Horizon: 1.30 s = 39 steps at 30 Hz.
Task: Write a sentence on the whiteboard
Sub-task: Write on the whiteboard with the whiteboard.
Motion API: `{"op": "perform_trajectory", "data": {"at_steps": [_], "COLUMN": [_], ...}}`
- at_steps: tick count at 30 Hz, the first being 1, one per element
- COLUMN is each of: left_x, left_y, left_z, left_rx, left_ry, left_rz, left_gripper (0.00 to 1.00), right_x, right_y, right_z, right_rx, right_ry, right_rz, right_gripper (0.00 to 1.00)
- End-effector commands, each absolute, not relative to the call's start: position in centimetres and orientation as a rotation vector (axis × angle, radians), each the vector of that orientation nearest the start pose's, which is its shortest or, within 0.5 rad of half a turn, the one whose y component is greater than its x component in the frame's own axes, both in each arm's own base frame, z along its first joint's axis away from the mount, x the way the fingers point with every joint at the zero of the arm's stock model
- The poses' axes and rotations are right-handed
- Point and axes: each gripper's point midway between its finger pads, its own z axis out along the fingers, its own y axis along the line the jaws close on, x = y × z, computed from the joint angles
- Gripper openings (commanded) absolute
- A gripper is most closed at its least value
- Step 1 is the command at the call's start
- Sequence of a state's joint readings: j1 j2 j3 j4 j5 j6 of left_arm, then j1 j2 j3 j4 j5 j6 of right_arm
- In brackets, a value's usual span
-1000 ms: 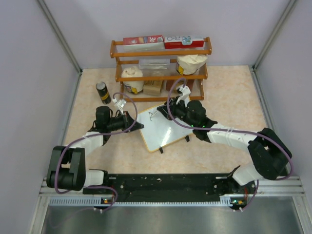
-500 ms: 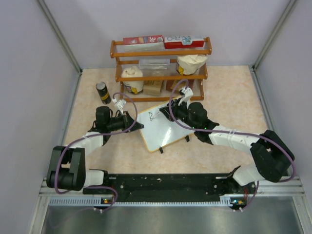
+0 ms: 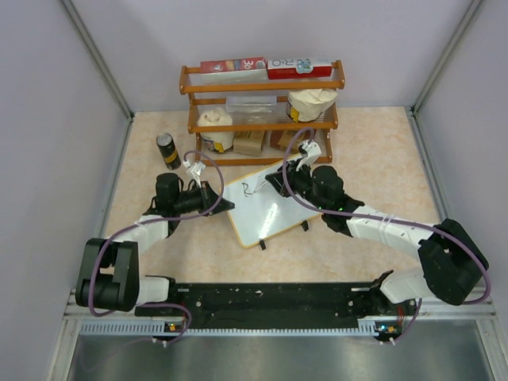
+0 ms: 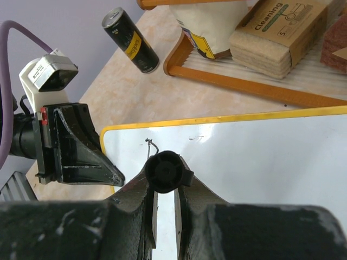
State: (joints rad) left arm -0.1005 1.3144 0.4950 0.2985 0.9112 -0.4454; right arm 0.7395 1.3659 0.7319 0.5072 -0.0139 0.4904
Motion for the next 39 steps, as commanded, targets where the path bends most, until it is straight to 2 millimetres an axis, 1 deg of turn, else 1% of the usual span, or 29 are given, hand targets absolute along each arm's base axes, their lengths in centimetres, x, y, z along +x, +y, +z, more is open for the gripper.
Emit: {"op": "perform_trajectory", "data": {"at_steps": [1, 3, 10, 17, 20, 21, 27, 39], "left_x": [28.7, 28.7, 28.7, 28.7, 28.7, 28.7, 28.7, 28.6], "left_y": [-15.3, -15.3, -15.4, -15.4, -15.4, -15.4, -15.4, -15.4], "left_z": [7.8, 7.8, 7.8, 7.7, 7.8, 7.8, 7.8, 7.7], "left_rx": [0.194, 0.194, 0.197, 0.196, 0.197, 0.197, 0.198, 0.198], "left_ry": [2.161, 2.162, 2.162, 2.164, 2.163, 2.163, 2.163, 2.163], "left_rz": [-1.002, -1.002, -1.007, -1.009, -1.009, -1.009, -1.010, -1.010], "left_gripper": [0.00, 0.00, 0.00, 0.00, 0.00, 0.00, 0.00, 0.00], "right_x": [31.8, 32.2, 32.8, 32.8, 33.1, 33.2, 33.6, 32.8], "right_y": [31.1, 31.0, 31.3, 31.9, 31.8, 31.9, 31.8, 31.3], "right_z": [24.5, 24.9, 25.3, 25.9, 25.4, 24.8, 23.1, 20.7], "right_rx": [-0.207, -0.197, -0.198, -0.214, -0.207, -0.206, -0.199, -0.219], "right_ry": [1.692, 1.684, 1.677, 1.664, 1.677, 1.691, 1.726, 1.770], "right_rz": [0.944, 0.941, 0.941, 0.961, 0.944, 0.939, 0.906, 0.894], "right_gripper": [0.00, 0.00, 0.00, 0.00, 0.00, 0.00, 0.00, 0.00]}}
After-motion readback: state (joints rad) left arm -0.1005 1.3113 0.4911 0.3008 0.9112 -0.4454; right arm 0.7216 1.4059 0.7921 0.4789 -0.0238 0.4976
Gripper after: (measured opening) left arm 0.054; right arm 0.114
